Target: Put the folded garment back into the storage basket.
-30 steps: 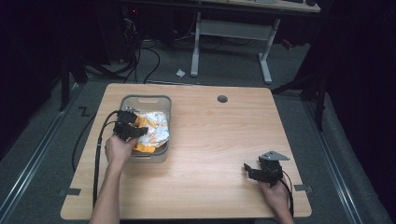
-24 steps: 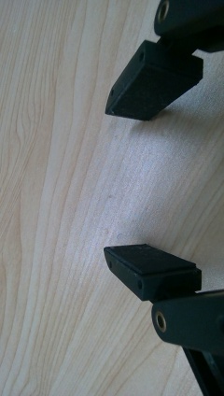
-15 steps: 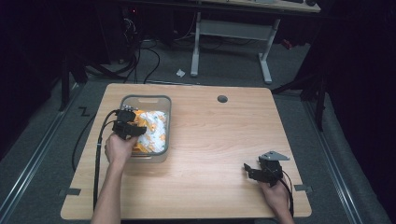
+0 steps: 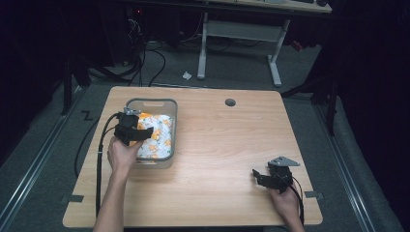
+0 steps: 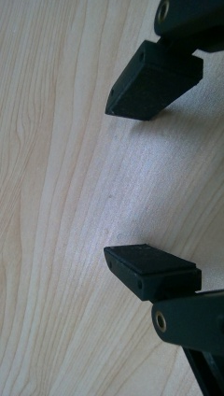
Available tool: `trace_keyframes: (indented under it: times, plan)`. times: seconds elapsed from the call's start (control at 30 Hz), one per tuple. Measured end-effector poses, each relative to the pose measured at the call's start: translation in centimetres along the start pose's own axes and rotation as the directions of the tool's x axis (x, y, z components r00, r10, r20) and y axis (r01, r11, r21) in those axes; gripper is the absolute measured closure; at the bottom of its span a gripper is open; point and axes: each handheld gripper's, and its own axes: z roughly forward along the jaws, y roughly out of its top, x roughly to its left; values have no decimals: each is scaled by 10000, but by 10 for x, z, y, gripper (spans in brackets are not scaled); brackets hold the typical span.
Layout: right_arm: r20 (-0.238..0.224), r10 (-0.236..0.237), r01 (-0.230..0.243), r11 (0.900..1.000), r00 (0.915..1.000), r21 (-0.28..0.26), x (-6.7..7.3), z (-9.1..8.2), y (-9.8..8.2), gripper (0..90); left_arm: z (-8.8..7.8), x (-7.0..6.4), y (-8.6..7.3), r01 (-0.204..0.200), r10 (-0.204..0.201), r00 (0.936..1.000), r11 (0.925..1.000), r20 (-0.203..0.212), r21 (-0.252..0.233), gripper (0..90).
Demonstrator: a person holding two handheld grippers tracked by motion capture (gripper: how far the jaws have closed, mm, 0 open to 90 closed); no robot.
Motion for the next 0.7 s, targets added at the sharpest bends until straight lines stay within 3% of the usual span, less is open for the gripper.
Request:
trace_keyframes:
  times: [0.2, 0.7]
  plan:
    - [1, 4, -4, 10000, 10000, 0, 0, 0, 0, 272, -9, -8, 1, -105, 114, 9997, 9993, 230, -352, 341]
    - [1, 7, -7, 10000, 10000, 0, 0, 0, 0, 272, -27, -24, -1, -515, 545, 9980, 9946, 316, -900, 327]
